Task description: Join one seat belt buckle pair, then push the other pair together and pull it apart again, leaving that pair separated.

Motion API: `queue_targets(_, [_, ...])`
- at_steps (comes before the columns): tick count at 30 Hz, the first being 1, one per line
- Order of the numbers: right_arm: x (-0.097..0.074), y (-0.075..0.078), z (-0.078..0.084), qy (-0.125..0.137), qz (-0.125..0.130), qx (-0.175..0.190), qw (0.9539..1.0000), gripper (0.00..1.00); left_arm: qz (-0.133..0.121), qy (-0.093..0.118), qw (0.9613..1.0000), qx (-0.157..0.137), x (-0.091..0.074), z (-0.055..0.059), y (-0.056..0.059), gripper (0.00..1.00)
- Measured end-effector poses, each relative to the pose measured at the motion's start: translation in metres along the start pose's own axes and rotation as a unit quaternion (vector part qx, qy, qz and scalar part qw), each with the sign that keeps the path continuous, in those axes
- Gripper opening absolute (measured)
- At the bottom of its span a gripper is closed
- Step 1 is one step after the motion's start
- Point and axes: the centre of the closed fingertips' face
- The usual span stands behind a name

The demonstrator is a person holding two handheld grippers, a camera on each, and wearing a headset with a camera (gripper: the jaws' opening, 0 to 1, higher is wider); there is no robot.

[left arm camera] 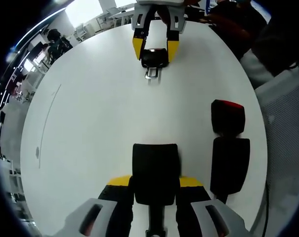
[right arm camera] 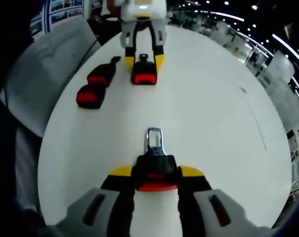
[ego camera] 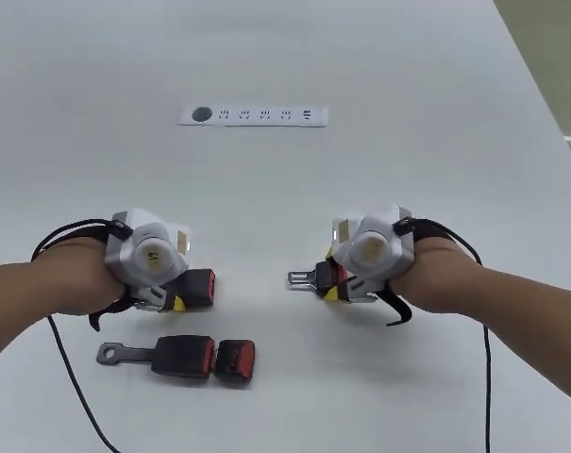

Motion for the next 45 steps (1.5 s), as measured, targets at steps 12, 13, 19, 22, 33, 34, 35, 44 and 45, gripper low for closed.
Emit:
queue_targets(12, [0.025,-0.019,-0.042,0.019,-0.002,-0.006,0.9998,0.32,-0.003,0.004,1.0,0.006,0.0,0.0,0.0,0.33])
queue_targets(13, [0.028,-0.021,-0.046,0.02,-0.002,-0.005,0.9998,0.32,-0.003,0.004,1.0,0.006,0.0,0.0,0.0,0.33])
queue_targets(19, [0.038,-0.03,-0.063,0.018,-0.005,-0.014,0.9997,0.32,-0.004,0.004,1.0,0.007,0.0,0.0,0.0,0.33])
queue_targets(22, [0.042,-0.032,-0.071,0.016,0.002,-0.02,0.9997,0.32,-0.007,0.004,0.9999,0.007,0.0,0.0,0.0,0.33])
queue_targets(33, [0.049,-0.036,-0.083,-0.001,0.013,-0.035,0.9993,0.32,-0.028,0.027,0.9992,-0.015,0.001,0.004,-0.001,0.33])
queue_targets(34, [0.049,-0.036,-0.083,-0.002,0.014,-0.035,0.9993,0.32,-0.028,0.027,0.9992,-0.011,0.001,0.004,-0.001,0.32])
queue_targets(35, [0.049,-0.036,-0.084,-0.002,0.015,-0.037,0.9992,0.32,-0.027,0.026,0.9993,-0.008,0.001,0.004,-0.001,0.32])
queue_targets(44, [0.054,-0.041,-0.093,0.028,0.014,-0.031,0.999,0.32,-0.018,0.024,0.9995,0.008,0.003,0.004,-0.001,0.32])
queue_targets(45, [0.054,-0.041,-0.094,0.034,0.012,-0.03,0.9989,0.32,-0.018,0.024,0.9995,0.009,0.003,0.004,0.0,0.32])
Point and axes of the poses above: the centre of the closed fingertips' face, and the gripper's own axes: x roughly forward along the fingers, y roughly to its right, z roughly out of its underside, and after that the axes turned 13 degrees about x, right-handed
